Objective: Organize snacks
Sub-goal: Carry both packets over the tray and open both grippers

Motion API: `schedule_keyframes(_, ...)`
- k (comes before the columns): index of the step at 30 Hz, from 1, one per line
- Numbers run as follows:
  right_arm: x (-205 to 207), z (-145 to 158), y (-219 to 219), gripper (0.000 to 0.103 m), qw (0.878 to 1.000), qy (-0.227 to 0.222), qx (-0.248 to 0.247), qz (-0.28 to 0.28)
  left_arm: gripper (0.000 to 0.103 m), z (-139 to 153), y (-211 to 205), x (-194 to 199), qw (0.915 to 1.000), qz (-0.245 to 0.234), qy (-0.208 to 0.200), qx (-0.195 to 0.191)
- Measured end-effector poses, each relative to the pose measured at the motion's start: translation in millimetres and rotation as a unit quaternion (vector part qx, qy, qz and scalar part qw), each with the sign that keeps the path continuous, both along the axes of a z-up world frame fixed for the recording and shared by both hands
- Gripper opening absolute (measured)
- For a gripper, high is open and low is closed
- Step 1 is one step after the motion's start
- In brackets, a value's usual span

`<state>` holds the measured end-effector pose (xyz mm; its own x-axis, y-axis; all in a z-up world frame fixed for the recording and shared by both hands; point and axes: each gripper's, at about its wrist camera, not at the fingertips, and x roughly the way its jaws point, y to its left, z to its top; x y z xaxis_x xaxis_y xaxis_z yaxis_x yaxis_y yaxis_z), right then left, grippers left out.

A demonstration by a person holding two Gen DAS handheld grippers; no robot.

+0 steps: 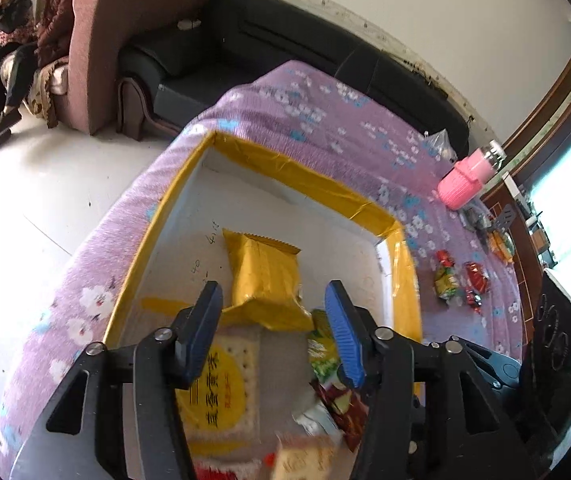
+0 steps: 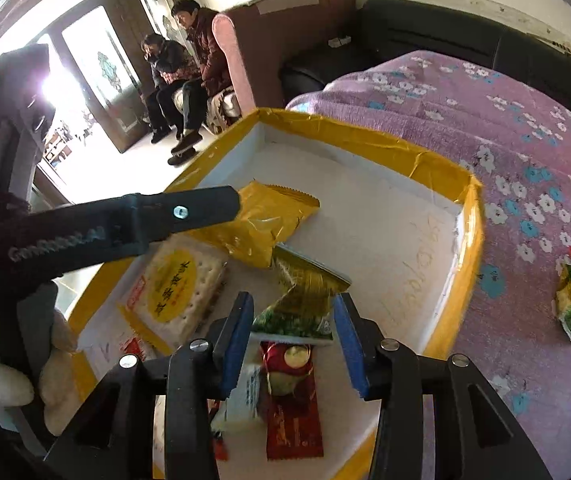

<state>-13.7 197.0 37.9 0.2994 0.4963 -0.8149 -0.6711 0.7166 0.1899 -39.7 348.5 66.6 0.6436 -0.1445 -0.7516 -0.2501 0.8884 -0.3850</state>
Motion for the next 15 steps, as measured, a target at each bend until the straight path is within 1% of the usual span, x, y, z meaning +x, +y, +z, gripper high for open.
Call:
schedule_keyframes(3, -8.4, 12.0, -14.8, 0.048, 1.0, -0.01, 0.013, -0.005, 0.065, 17.4, -6.4, -17.0, 0.9998, 0.015, -0.013, 0.01)
schedule_keyframes(5, -12.5, 18.9, -27.4, 0.048, 1.0, -0.014, 0.022, -0.012, 0.067, 25.9, -10.6, -27.7, 0.9996, 0.019, -0.022, 0.007)
schedule_keyframes(8, -16.2, 26.8, -51.8, 0.05, 0.999, -0.015, 0.037, -0.027, 0.075, 40.8, -23.2, -46.0, 0.9989, 0.021, -0.042, -0.002)
schedule_keyframes(11, -15.0, 29.3, -74.8, 0.051, 0.998, -0.017, 0.042, -0.044, 0.076, 53.7, -47.5, -62.4, 0.9977, 0.005, -0.066, -0.015)
schedule_keyframes(15, -14.6, 28.7, -112.5, 0.051, 0.996, -0.017, 0.046, -0.072, 0.077, 60.2, -83.9, -76.9, 0.9946, -0.024, -0.091, -0.042)
